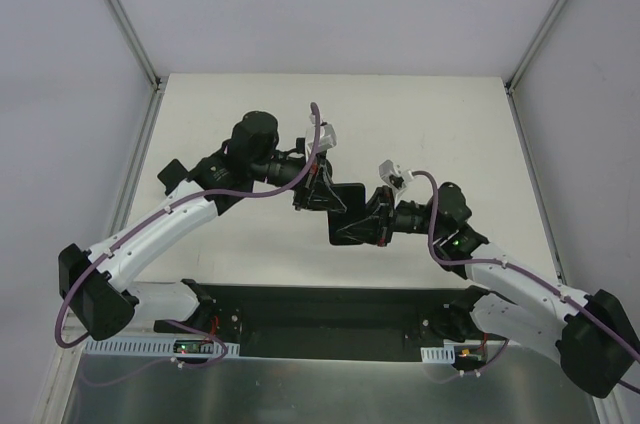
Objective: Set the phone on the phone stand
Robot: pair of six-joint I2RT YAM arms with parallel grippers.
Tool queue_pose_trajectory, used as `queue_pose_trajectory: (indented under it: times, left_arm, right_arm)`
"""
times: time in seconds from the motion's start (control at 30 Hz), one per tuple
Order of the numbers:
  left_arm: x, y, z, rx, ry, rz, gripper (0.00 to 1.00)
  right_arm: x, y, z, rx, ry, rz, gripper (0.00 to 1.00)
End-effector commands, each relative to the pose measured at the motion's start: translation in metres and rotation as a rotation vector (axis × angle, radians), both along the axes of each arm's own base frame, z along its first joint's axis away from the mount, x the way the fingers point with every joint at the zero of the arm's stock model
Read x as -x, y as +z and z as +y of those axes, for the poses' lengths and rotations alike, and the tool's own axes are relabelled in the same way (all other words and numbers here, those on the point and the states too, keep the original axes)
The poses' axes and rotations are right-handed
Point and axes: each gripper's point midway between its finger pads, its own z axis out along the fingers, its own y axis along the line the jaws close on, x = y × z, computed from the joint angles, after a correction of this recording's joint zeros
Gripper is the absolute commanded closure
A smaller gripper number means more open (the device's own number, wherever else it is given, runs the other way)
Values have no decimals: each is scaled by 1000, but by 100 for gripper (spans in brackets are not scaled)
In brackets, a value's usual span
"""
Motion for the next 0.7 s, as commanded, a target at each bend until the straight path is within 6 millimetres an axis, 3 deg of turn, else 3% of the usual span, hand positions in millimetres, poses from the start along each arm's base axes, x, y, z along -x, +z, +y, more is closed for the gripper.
queue_pose_trajectory:
  times: [0.0, 0.1, 0.2, 0.37, 0.53, 0.67]
  left_arm:
    - [15, 38, -1, 100, -55, -30, 76]
    - [13, 36, -4, 95, -44, -2, 60]
    - [15, 39, -5, 101, -57, 20, 60]
    - [20, 45, -5, 123, -93, 50, 74]
    - [22, 46, -7, 132, -107, 66, 72]
    - [23, 46, -6, 134, -116, 67, 91]
  right_arm:
    - [1, 22, 3, -75, 15, -67, 99]
    - [0, 21, 2, -78, -3, -71, 99]
    - [-1, 21, 2, -78, -12, -77, 99]
    - [1, 20, 4, -74, -6, -77, 99]
    - [3, 19, 8, -63, 4, -72, 99]
    - [2, 17, 9, -56, -6, -74, 99]
